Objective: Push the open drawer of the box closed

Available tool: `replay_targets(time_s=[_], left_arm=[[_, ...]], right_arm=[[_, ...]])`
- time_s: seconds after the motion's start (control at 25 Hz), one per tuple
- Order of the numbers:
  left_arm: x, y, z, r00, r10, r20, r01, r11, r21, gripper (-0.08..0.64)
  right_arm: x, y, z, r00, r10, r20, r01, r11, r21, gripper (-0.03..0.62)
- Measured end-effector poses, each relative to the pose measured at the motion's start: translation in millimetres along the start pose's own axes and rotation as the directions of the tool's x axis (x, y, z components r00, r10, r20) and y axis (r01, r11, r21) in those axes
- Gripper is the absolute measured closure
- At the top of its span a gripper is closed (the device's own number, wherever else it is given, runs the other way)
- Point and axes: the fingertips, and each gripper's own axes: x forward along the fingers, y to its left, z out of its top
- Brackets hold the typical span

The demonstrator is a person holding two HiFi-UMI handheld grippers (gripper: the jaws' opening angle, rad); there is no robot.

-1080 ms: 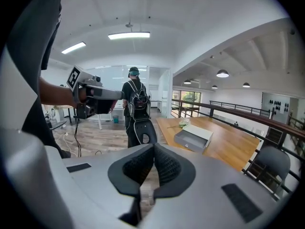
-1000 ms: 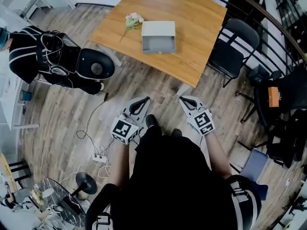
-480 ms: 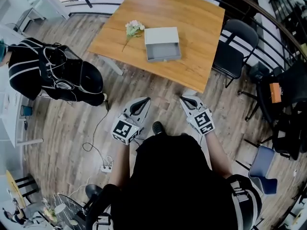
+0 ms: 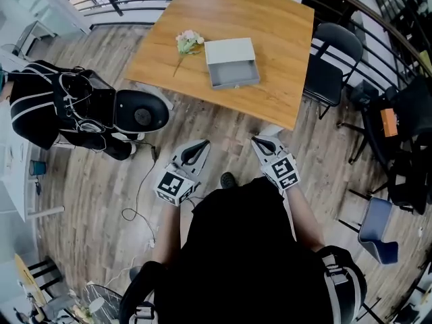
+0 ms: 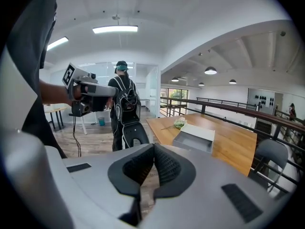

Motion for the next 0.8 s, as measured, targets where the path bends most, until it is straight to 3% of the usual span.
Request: replay_targets(time_s=[0.44,0.8], left_arm=[[-2.4,25.5,-6.9,0.999,-0.040,-0.006,0.040,0.999,-0.021,0.537],[-2.8,54.6,-13.7,1.000,-0.005,-0.013,0.004,0.999,-0.042,0.537]], right_arm=[[20.4,4.4,-1.0,0.999,-0.037,-0.039,0.038,0.999,0.018,0.577],[52.6,5.4,15.6,0.999,0.005,-0.037,-0.005,1.000,0.002,0.577]])
